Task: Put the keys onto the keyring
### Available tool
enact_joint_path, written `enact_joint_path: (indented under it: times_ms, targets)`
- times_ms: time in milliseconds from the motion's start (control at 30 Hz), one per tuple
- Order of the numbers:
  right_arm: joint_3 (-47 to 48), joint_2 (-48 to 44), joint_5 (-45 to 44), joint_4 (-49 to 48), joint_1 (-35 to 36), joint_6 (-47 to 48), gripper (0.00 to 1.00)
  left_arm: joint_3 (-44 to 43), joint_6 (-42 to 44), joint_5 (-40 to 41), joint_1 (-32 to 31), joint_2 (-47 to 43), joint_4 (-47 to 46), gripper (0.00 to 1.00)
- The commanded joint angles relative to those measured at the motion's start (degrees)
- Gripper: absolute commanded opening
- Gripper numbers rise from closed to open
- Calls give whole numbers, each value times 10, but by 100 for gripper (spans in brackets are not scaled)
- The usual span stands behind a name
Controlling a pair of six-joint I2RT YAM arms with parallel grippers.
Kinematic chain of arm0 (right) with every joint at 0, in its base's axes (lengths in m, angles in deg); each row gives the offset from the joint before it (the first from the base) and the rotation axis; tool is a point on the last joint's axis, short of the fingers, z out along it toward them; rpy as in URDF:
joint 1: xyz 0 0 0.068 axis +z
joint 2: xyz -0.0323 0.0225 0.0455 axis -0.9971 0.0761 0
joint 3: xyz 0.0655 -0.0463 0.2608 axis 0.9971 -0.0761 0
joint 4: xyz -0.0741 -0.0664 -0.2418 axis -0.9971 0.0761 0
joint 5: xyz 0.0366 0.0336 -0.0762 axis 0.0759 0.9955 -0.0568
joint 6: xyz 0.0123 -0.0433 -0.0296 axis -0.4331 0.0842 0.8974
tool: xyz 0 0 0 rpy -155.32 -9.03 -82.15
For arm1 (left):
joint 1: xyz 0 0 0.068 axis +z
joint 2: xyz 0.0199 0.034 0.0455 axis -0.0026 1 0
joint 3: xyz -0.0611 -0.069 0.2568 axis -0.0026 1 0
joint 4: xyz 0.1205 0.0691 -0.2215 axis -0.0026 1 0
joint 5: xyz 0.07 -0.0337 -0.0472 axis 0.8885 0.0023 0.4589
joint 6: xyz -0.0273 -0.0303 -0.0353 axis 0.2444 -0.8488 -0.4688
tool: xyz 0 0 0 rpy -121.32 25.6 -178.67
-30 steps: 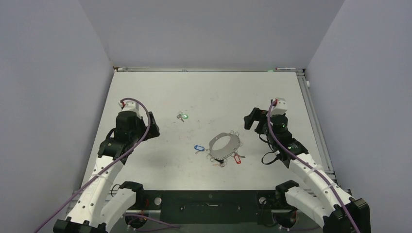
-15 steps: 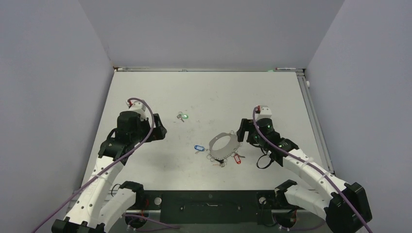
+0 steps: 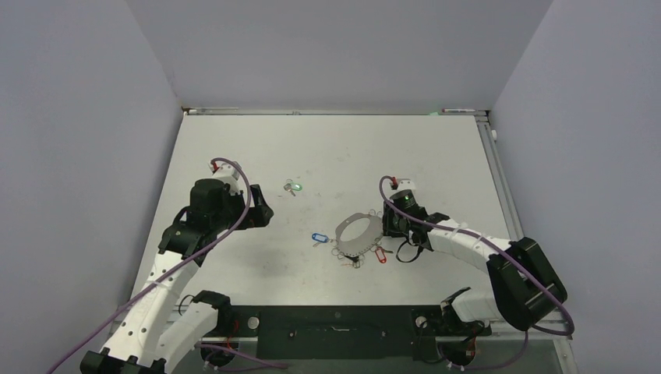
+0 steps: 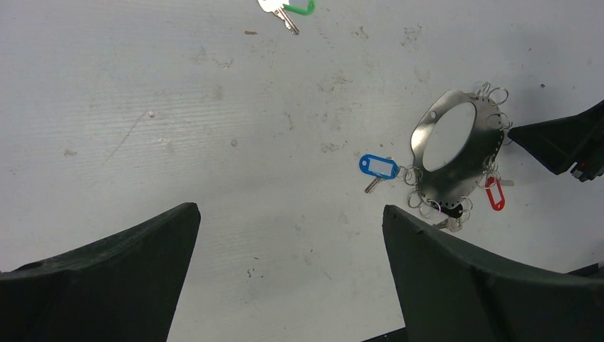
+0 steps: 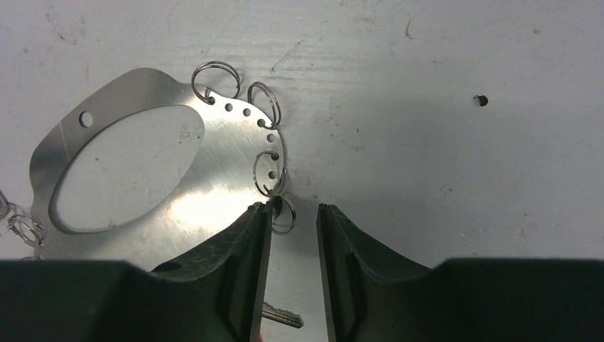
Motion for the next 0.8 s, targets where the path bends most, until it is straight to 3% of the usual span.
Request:
enact_joint_path:
  times_ms: [0,367,767]
  targets:
    - [33,18,-8,-40,5,19,31,-21,8,-5,-6,-9,-29,100]
    - [57,65,-3,-48,6,33,31,-21,8,0,-11,-12,-27,100]
    - [62,29,47,-49,15,51,35,-23,10,4,-10,-8,-27,100]
